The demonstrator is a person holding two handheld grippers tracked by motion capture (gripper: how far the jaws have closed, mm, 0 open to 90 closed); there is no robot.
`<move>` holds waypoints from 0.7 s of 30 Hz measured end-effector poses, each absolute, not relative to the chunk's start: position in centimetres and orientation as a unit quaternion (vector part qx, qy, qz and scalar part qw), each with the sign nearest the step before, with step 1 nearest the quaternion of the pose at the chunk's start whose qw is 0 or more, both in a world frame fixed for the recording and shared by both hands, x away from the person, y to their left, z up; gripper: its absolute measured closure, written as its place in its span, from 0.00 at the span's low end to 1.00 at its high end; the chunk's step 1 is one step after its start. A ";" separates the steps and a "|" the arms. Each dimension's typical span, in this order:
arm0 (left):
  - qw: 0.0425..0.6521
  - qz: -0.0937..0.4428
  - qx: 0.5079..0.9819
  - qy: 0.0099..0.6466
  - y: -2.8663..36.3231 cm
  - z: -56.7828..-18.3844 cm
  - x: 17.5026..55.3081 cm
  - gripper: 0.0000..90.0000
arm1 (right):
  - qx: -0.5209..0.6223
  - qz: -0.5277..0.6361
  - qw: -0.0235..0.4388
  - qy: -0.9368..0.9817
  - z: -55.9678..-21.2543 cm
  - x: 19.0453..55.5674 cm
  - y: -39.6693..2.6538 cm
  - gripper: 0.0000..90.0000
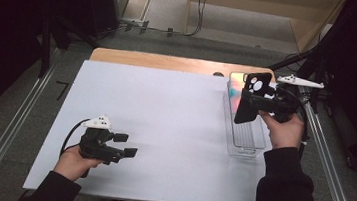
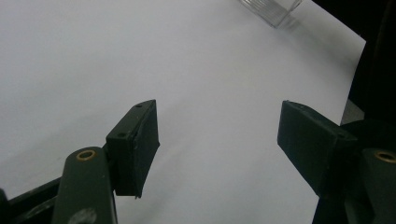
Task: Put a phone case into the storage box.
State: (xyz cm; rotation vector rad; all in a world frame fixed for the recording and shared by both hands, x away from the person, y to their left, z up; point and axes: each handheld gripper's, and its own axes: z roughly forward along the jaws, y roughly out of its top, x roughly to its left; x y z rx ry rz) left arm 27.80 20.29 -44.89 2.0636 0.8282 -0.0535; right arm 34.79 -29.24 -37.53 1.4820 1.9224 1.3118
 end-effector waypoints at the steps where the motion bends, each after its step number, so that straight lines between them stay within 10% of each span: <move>1: 0.443 -0.020 0.831 0.335 20.3 -44.8 27.8 0.33 | 0.532 0.463 0.193 0.682 -37.8 35.1 -29.3 0.14; 21: 0.448 -0.019 0.829 0.335 20.1 -44.8 27.5 0.33 | 0.603 0.414 0.215 0.647 -43.1 40.6 -28.4 0.14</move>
